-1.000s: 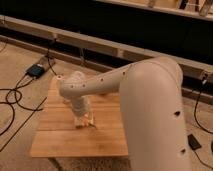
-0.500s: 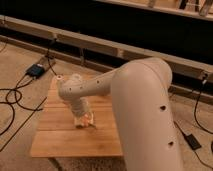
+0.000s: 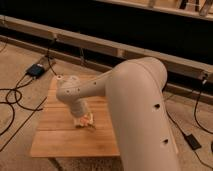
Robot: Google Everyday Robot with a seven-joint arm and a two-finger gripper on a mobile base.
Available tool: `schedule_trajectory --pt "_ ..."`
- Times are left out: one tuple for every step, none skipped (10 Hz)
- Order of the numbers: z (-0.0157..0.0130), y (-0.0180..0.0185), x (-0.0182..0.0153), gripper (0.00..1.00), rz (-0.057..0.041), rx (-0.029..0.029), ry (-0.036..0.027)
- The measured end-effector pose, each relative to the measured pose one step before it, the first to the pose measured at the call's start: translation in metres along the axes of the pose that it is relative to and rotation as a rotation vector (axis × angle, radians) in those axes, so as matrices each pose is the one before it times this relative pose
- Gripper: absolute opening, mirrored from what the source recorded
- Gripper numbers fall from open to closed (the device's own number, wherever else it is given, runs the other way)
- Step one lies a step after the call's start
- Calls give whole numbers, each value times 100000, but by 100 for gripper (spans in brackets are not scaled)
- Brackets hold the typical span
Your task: Place the pepper on the white sponge
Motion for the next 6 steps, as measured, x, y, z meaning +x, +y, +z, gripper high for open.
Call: schedule_trajectory --pt "84 126 53 7 -520 244 52" --pt "65 188 31 17 -540 79 56" --pt "4 216 -33 25 -388 -99 -18" --pt "-35 290 -96 39 -444 -150 -27" --pt "-32 128 -38 47 -146 -136 -22" --pt "-46 72 -58 57 -61 -62 -56"
